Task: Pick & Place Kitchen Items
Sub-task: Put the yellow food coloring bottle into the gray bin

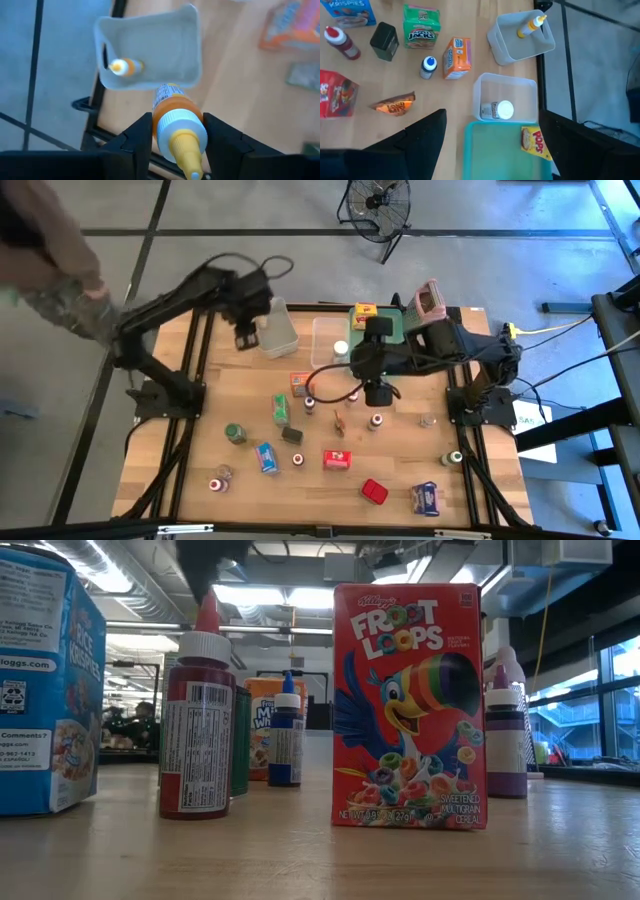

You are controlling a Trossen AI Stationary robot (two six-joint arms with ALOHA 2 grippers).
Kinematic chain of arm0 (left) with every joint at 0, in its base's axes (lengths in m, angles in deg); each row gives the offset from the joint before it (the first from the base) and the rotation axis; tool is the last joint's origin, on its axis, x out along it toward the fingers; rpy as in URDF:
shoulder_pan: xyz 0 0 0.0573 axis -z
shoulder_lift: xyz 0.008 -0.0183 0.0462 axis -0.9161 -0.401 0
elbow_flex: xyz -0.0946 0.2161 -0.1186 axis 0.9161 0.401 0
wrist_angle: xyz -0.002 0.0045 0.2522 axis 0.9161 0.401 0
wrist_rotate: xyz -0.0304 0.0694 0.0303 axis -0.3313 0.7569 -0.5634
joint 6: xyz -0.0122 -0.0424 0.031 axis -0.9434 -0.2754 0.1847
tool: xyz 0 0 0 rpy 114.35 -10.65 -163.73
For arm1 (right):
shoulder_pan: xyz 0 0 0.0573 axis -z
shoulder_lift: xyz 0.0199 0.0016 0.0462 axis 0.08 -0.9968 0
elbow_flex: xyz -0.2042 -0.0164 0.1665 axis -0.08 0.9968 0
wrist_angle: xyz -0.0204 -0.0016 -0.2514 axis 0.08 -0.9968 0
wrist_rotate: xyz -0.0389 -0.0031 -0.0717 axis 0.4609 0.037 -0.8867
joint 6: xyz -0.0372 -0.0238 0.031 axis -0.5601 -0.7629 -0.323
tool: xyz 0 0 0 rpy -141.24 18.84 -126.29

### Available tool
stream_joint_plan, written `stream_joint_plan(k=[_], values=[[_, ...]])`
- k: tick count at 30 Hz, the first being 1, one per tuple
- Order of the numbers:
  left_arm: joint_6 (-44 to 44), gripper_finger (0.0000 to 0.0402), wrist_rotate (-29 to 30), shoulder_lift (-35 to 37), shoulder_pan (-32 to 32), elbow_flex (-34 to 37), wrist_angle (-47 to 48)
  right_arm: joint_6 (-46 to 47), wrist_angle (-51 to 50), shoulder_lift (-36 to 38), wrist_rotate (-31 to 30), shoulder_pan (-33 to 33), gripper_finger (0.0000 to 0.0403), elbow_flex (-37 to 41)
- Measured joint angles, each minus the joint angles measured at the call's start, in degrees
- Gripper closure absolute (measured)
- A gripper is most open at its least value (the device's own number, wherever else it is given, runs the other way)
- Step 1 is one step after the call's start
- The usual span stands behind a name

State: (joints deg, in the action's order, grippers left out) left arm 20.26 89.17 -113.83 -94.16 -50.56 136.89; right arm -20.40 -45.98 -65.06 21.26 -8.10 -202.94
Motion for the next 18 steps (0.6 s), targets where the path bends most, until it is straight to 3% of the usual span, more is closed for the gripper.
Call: stream_joint_plan(k=[6,13,18], values=[[4.29,0.0257,-2.55,-9.24,-7.07,-7.19,-1.62,-4.68,0.00,0.75,0.66,1.97,0.0082,0.00],[4.78,0.0258,-5.78,-16.55,-12.29,-7.64,-11.46,-6.14,0.00,1.53,0.91,4.48,0.0082,0.00],[4.68,0.0258,-6.07,-20.27,-14.85,-7.17,-12.32,-6.97,0.00,1.64,1.28,5.94,0.0082,0.00]])
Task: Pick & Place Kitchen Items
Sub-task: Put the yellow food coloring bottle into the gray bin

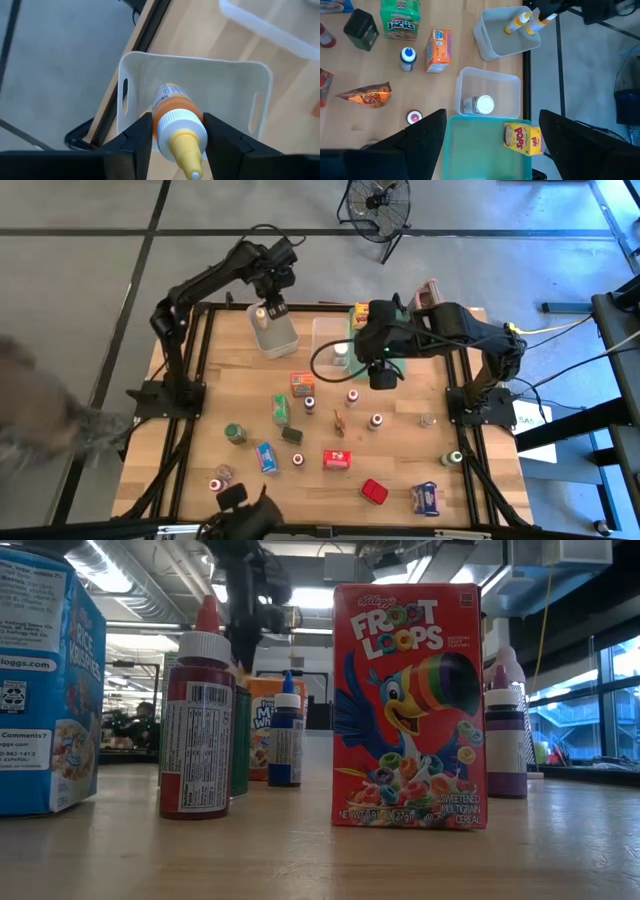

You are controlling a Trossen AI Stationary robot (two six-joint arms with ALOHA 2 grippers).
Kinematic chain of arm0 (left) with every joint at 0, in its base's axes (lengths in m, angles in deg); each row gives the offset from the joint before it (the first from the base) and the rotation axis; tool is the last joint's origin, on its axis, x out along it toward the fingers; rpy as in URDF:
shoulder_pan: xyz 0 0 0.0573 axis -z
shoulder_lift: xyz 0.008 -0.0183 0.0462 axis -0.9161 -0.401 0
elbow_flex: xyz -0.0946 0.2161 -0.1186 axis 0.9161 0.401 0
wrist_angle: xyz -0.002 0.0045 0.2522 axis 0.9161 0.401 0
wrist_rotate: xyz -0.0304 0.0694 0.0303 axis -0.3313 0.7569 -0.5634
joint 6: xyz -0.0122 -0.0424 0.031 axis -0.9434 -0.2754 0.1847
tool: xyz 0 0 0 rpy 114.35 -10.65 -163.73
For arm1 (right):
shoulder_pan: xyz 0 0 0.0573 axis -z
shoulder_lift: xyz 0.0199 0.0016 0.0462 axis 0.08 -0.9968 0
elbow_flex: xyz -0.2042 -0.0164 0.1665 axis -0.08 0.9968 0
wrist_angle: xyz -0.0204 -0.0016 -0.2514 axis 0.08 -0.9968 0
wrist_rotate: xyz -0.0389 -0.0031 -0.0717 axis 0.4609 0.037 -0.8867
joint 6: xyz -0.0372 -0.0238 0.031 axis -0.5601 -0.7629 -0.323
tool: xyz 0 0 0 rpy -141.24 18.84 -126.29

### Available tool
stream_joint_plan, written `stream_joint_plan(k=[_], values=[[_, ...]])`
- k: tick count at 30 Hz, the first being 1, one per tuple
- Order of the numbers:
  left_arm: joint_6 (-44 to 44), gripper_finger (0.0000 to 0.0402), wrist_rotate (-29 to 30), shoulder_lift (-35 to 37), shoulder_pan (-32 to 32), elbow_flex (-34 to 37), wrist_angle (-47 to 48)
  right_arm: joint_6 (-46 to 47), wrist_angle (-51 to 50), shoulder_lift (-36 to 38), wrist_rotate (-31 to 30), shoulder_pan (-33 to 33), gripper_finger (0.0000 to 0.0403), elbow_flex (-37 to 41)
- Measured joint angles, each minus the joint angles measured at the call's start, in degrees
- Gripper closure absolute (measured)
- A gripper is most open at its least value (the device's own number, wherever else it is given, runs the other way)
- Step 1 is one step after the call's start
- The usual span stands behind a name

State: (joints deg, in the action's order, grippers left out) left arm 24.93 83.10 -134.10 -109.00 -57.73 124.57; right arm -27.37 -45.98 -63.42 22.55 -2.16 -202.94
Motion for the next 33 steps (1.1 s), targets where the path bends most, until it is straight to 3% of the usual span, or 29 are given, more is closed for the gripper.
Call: stream_joint_plan(k=[10,33], values=[[-2.43,0.0258,-4.57,-0.64,-3.36,5.49,-6.17,-0.84,0.00,-0.02,5.41,2.92,0.0082,0.00],[-4.15,0.0258,-6.29,-0.55,-6.58,18.53,-19.23,-1.84,0.00,-0.04,7.40,4.27,0.0082,0.00]])
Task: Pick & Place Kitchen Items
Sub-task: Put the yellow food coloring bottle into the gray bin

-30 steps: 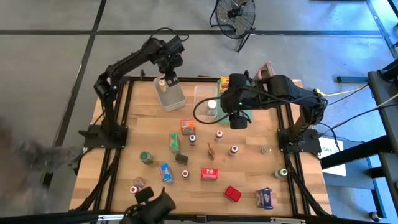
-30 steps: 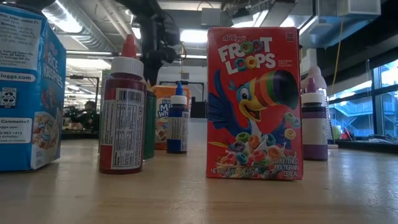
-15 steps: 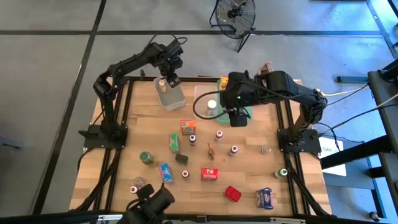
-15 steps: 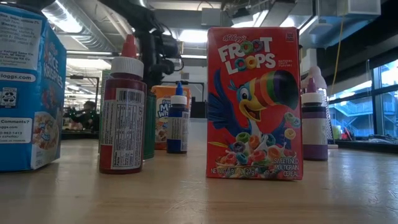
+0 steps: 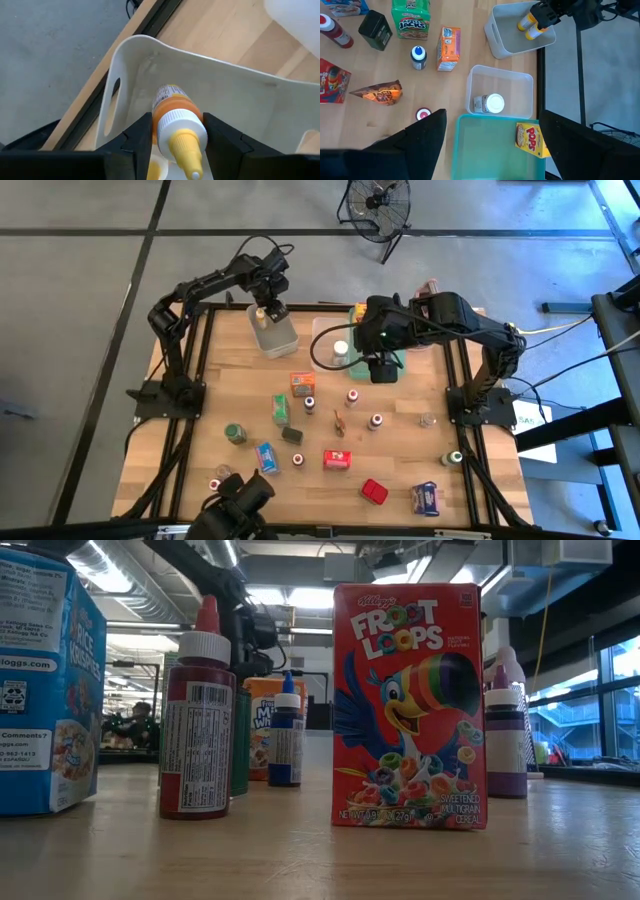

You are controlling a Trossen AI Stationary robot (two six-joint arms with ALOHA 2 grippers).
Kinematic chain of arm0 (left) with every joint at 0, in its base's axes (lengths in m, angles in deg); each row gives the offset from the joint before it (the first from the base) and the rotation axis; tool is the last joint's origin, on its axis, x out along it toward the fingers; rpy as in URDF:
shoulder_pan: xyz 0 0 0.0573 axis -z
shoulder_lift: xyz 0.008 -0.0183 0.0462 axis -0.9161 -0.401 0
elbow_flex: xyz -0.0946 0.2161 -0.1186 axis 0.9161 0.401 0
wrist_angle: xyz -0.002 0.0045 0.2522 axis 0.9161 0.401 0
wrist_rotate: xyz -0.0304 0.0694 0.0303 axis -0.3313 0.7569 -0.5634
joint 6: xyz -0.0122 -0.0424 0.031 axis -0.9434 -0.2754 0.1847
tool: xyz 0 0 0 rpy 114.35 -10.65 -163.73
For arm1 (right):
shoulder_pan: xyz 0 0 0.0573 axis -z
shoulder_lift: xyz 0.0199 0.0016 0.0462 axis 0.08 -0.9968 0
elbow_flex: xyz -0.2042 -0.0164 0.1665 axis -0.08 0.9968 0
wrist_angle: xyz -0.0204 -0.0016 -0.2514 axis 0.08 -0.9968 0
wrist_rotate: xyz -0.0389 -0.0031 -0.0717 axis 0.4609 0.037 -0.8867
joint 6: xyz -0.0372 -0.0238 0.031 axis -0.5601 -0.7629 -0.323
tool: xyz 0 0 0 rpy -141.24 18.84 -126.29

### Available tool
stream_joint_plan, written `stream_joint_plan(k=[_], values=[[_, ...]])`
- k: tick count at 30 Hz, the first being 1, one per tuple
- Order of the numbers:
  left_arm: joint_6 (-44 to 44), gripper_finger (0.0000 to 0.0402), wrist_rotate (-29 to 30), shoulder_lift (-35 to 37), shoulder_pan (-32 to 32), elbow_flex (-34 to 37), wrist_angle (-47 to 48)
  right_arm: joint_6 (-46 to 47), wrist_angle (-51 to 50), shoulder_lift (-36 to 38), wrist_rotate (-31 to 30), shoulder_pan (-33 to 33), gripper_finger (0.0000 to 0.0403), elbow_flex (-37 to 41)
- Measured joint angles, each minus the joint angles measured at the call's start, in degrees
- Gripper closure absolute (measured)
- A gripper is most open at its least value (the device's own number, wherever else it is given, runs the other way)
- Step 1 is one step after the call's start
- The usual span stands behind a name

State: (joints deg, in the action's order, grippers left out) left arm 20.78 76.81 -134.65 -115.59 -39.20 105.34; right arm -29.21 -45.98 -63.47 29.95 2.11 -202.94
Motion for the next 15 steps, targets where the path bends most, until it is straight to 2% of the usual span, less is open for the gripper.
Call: stream_joint_plan(k=[15], values=[[-0.44,0.0258,-0.17,-0.02,-0.98,0.40,-2.13,0.60,0.00,-0.02,1.03,0.00,0.0082,0.00]])
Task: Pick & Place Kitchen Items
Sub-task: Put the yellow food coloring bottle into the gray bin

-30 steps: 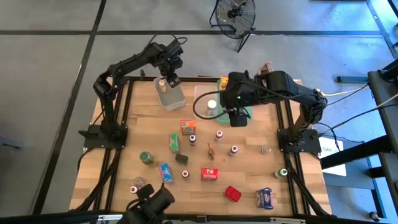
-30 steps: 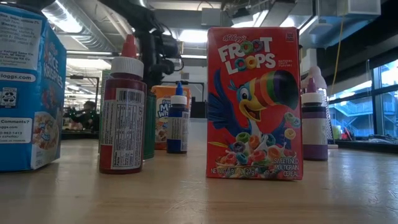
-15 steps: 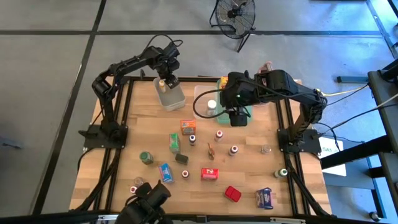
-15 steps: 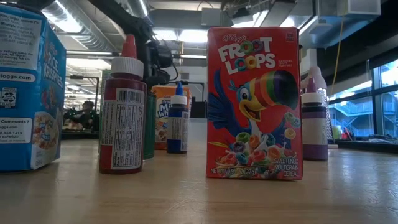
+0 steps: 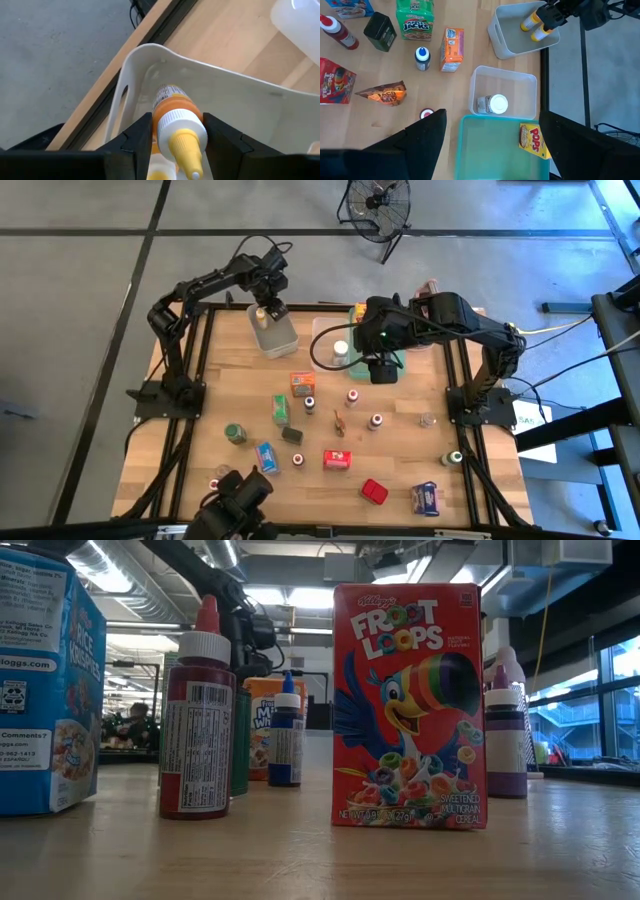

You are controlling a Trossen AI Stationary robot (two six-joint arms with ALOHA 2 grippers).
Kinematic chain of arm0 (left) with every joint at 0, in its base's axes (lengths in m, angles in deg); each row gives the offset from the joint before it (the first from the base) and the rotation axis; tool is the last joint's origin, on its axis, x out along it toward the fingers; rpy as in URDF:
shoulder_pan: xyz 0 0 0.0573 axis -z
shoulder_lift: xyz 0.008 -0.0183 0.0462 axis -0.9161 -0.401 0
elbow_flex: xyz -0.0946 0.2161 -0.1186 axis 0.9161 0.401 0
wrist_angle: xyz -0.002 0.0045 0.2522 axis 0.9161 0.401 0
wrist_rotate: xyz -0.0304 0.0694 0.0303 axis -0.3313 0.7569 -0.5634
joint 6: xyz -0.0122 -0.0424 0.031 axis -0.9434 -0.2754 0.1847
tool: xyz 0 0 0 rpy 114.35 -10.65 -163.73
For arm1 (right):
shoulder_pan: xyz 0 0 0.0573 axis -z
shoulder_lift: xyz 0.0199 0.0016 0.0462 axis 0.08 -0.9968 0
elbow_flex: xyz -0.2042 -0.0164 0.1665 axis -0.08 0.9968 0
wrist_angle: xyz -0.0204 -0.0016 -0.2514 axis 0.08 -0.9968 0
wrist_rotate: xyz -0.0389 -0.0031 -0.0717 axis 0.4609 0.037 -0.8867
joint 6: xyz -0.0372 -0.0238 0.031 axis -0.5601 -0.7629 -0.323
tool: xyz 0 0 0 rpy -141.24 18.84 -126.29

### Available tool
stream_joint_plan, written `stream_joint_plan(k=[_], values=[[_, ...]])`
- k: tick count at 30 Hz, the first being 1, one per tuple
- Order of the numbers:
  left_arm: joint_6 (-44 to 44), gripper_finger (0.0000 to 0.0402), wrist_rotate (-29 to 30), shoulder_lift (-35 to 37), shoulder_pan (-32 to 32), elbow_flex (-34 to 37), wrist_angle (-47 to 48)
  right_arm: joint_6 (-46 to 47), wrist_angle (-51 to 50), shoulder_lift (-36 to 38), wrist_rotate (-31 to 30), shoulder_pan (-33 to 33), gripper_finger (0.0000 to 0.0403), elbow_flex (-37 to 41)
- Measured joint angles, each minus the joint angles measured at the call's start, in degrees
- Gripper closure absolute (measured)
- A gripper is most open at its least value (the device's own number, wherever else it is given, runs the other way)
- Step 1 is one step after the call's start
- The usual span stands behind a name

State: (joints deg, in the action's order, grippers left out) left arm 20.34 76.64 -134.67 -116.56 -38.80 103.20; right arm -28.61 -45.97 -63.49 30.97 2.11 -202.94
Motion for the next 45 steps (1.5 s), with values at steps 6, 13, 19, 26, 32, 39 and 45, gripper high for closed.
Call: stream_joint_plan(k=[6,13,19,26,32,39,45], values=[[-0.57,0.0258,0.23,-0.22,-0.25,0.00,0.12,0.73,0.00,0.00,0.66,0.00,0.0082,0.00],[-1.00,0.0258,0.30,-0.24,-0.23,0.00,0.26,0.71,0.00,0.00,0.63,0.00,0.0082,0.00],[-1.35,0.0258,0.28,-1.06,-0.24,0.00,0.42,0.69,0.00,-0.02,1.52,-0.02,0.0082,0.00],[-1.95,0.0258,-0.60,-3.06,-0.15,0.00,0.11,0.68,0.00,-0.02,1.55,-0.02,0.0082,0.00],[-2.08,0.0258,-0.62,-3.08,-0.23,0.00,-0.59,0.89,0.00,-0.02,1.98,-0.01,0.0082,0.00],[-2.45,0.0258,-0.59,-3.08,-0.25,0.00,-0.94,0.92,0.00,-0.02,2.12,-0.02,0.0082,0.00],[-2.51,0.0246,-0.58,-3.08,-0.25,0.00,-0.87,0.97,0.00,-0.02,2.12,-0.02,0.0082,0.00]])
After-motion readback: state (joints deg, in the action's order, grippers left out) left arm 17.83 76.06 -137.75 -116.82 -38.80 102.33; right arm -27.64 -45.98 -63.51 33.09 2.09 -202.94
